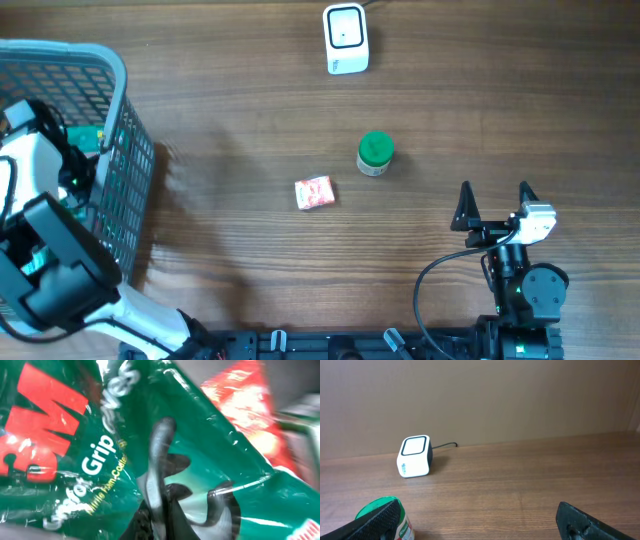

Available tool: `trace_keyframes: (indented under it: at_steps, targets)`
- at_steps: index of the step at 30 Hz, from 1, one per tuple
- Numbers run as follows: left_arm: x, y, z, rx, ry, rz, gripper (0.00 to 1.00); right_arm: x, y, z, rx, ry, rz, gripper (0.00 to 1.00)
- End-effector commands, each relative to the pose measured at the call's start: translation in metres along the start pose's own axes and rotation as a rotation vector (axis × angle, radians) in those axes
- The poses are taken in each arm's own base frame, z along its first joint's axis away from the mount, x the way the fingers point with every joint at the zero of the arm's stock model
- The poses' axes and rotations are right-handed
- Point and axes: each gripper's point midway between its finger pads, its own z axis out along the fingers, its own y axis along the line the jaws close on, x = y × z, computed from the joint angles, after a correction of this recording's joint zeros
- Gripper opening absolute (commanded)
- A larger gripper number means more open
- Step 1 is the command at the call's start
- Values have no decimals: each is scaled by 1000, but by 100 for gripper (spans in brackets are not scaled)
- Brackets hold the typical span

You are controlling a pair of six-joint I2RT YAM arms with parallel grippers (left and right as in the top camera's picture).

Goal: Scan the item barcode
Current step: 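Reach the left gripper into the basket and grasp the green 3M gloves package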

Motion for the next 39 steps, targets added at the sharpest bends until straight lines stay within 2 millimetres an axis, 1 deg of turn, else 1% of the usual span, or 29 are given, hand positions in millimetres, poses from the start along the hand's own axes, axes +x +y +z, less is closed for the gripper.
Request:
trace_keyframes:
  at_steps: [1,4,8,9,10,11,14,16,22,24,25,26,27,28,29,32,33,34,36,37,39]
  targets:
    - [-5,-24,-60,170,9,75,4,-1,-1,0,7,-8,17,100]
    - [-10,-18,-71,172,-7,73,4,-1,-1,0,7,-8,18,100]
    - [-11,-16,-79,184,-10,71,4,-1,-1,0,7,-8,17,100]
    - [-11,-16,-78,181,-10,72,28,-1,-1,0,7,-8,17,100]
    - [-12,-15,-75,170,-13,72,81,-1,-1,0,7,-8,18,100]
    - [-11,-13,-71,154,-12,74,100,-1,-1,0,7,-8,17,100]
    - [-7,-7,-49,99,-10,60,100,-1,-1,0,7,-8,17,100]
    - [-3,-3,-26,38,-5,36,100,-1,-1,0,7,-8,17,100]
    - [3,4,15,-58,-5,51,100,-1,-1,0,7,-8,18,100]
    - [7,11,30,-103,1,61,100,-1,-1,0,7,-8,18,100]
    - [11,15,38,-128,16,71,100,-1,-1,0,7,-8,18,100]
    - [14,19,43,-150,26,79,87,-1,-1,0,7,-8,17,100]
    - [17,23,46,-170,32,85,57,-1,-1,0,7,-8,17,100]
    - [19,26,50,-185,34,102,23,-1,-1,0,7,-8,18,100]
    - [21,26,50,-182,36,130,4,-1,-1,0,7,-8,18,100]
    - [21,18,43,-146,40,181,4,-1,-1,0,7,-8,17,100]
    - [20,14,37,-124,41,195,4,-1,-1,0,7,-8,18,100]
    - [18,6,25,-88,41,213,4,-1,-1,0,7,-8,18,100]
    - [15,-11,-4,-9,38,235,4,-1,-1,0,7,-8,17,100]
    - [12,-25,-32,69,33,252,4,-1,-1,0,7,-8,17,100]
    - [6,-46,-82,202,20,279,4,-1,-1,0,7,-8,18,100]
